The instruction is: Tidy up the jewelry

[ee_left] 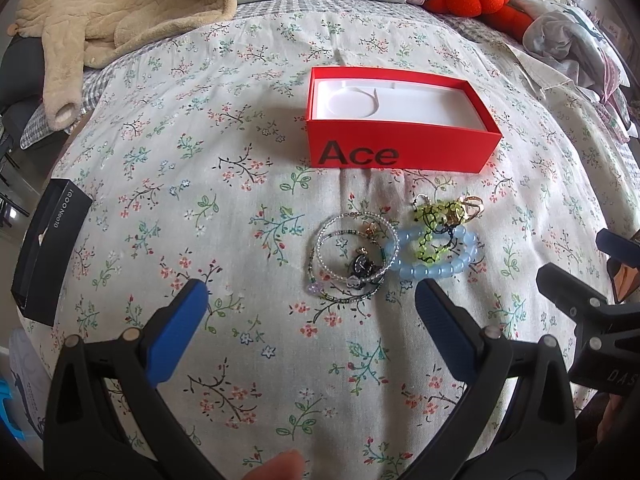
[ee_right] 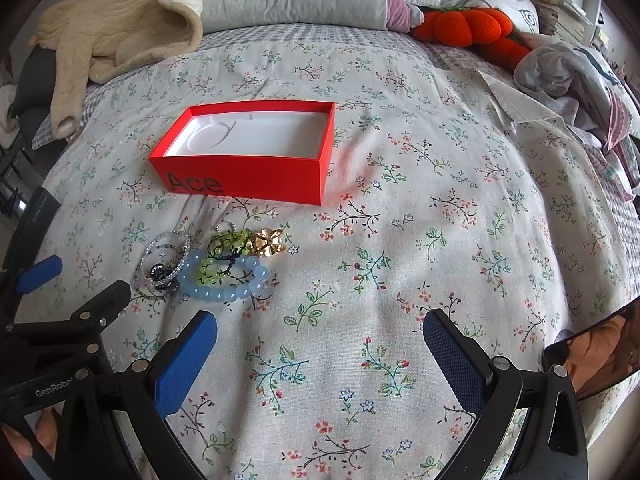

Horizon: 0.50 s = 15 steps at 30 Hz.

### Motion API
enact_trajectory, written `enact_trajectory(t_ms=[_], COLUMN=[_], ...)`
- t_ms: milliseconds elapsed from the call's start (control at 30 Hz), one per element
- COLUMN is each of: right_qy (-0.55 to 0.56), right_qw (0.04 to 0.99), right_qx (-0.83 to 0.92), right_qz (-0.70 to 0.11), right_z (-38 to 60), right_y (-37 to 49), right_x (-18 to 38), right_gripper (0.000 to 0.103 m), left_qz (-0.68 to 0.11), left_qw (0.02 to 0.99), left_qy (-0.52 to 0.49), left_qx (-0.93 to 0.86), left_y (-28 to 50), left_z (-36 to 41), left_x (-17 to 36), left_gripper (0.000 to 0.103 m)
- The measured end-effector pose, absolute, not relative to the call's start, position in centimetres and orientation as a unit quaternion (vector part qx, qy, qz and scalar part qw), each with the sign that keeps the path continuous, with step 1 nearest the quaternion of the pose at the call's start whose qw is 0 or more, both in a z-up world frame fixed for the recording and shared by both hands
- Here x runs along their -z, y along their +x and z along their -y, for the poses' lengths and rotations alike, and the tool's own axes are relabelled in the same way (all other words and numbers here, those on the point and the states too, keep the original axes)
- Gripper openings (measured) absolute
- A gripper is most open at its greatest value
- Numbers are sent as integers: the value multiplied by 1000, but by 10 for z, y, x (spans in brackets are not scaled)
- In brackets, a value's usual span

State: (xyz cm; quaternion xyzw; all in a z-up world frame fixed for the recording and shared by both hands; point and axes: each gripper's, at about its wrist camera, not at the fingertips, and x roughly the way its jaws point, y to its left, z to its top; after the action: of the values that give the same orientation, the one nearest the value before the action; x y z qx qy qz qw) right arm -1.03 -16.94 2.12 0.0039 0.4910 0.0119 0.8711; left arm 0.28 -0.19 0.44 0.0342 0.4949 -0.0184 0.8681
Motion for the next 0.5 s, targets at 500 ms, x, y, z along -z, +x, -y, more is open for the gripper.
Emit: enact_trajectory(t_ms=[500], right_qy=[0], right_qw=[869], right_qx=[-10], right_qz=[-495], right_z=[170], right_y=[-10], right_x=[-23], right_gripper=[103], left_qz=[-492], left_qw=[870], left_qy=[32], left_qx=[15], left_y=[3], left_z=[-1], left_x=[-7], left_gripper=[103])
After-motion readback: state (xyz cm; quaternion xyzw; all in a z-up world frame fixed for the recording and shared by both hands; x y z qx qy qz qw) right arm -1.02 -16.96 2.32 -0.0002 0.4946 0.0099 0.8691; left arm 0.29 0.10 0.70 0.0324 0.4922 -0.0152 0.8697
